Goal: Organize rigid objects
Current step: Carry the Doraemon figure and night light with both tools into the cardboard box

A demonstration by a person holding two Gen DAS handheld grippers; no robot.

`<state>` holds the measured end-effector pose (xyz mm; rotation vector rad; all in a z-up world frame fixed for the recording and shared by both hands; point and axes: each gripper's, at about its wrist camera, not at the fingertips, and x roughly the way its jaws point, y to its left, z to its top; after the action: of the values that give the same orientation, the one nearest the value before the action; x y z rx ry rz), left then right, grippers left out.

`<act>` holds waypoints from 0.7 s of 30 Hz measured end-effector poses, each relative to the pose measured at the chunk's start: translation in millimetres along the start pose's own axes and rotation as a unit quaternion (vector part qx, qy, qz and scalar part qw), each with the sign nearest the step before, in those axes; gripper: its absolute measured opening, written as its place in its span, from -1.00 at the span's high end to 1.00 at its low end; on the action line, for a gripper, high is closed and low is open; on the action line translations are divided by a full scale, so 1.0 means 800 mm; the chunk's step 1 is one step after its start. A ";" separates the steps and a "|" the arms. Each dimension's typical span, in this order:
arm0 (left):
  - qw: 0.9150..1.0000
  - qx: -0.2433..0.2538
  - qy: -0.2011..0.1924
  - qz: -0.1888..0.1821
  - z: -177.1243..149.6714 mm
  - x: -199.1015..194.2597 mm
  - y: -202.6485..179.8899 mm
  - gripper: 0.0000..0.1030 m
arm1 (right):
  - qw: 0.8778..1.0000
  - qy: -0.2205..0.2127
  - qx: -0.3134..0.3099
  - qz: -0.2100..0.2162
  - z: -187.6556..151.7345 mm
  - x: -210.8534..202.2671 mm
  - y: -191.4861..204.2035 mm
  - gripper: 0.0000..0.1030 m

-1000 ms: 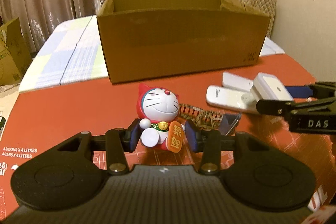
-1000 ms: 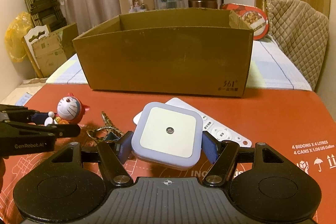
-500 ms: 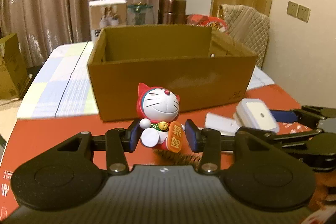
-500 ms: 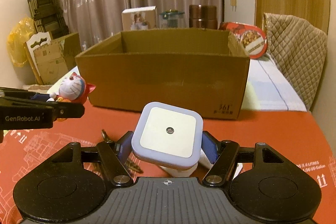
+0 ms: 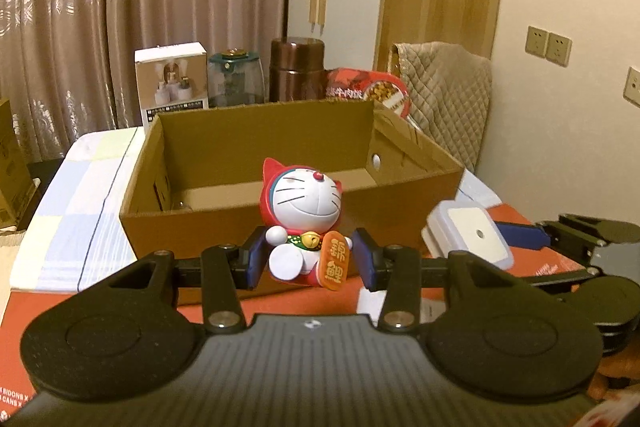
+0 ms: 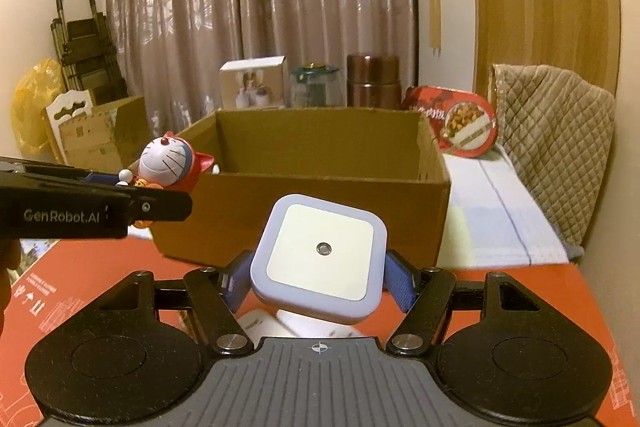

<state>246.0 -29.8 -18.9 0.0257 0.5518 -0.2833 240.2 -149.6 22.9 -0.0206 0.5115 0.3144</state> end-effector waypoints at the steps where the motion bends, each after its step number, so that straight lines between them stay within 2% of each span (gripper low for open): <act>1: 1.000 -0.001 -0.001 0.001 0.004 0.002 0.002 0.22 | 1.000 -0.002 0.000 -0.001 0.002 0.001 -0.001 -0.27; 16: 1.000 0.001 -0.010 0.006 0.038 0.033 0.021 0.22 | 1.000 -0.027 -0.005 -0.002 0.034 0.018 -0.010 -0.27; 21: 1.000 0.001 -0.016 0.008 0.048 0.039 0.031 0.22 | 0.999 -0.049 -0.010 -0.003 0.059 0.027 -0.014 -0.27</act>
<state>298.2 -18.2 -3.6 0.0275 0.5201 -0.2690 284.1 -149.4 53.2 -0.0261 0.4110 0.3134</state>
